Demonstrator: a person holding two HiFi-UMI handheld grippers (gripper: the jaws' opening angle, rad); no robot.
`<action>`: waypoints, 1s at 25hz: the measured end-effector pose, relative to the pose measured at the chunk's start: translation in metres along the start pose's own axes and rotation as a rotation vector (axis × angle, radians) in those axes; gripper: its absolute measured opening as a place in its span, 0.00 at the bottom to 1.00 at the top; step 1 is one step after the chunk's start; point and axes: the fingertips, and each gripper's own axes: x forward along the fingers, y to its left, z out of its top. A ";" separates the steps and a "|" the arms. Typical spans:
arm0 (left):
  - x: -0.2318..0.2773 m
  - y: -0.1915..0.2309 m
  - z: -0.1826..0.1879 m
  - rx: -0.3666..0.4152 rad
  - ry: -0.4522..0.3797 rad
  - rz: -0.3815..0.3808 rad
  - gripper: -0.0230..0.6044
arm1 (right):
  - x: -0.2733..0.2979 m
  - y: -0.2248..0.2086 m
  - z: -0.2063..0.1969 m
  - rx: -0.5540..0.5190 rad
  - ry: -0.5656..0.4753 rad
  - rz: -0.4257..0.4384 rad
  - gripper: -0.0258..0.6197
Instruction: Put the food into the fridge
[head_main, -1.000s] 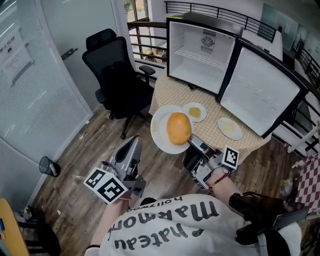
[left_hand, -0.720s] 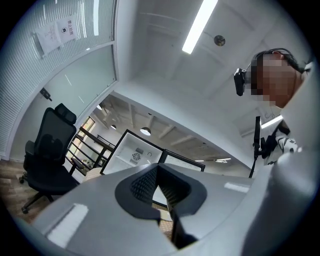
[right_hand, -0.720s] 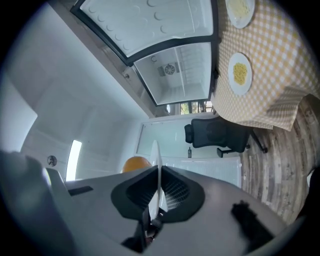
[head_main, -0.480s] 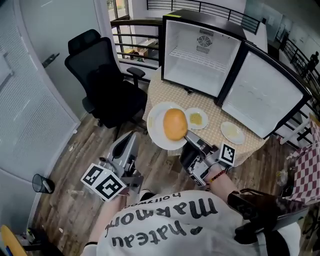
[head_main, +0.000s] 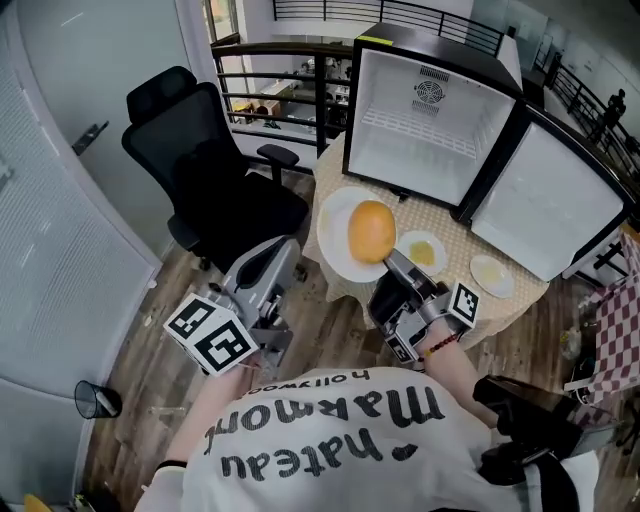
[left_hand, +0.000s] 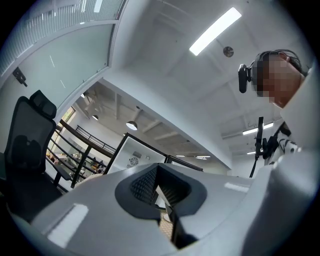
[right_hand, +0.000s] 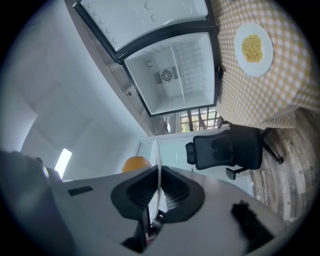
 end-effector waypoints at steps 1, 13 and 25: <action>0.002 0.007 0.004 0.003 0.008 -0.014 0.04 | 0.007 -0.004 -0.001 0.005 -0.015 -0.001 0.08; 0.018 0.056 -0.013 -0.089 0.082 -0.109 0.04 | 0.019 -0.032 0.025 -0.054 -0.140 -0.099 0.08; 0.095 0.145 -0.005 -0.043 0.079 -0.128 0.04 | 0.054 -0.090 0.125 -0.049 -0.307 -0.162 0.08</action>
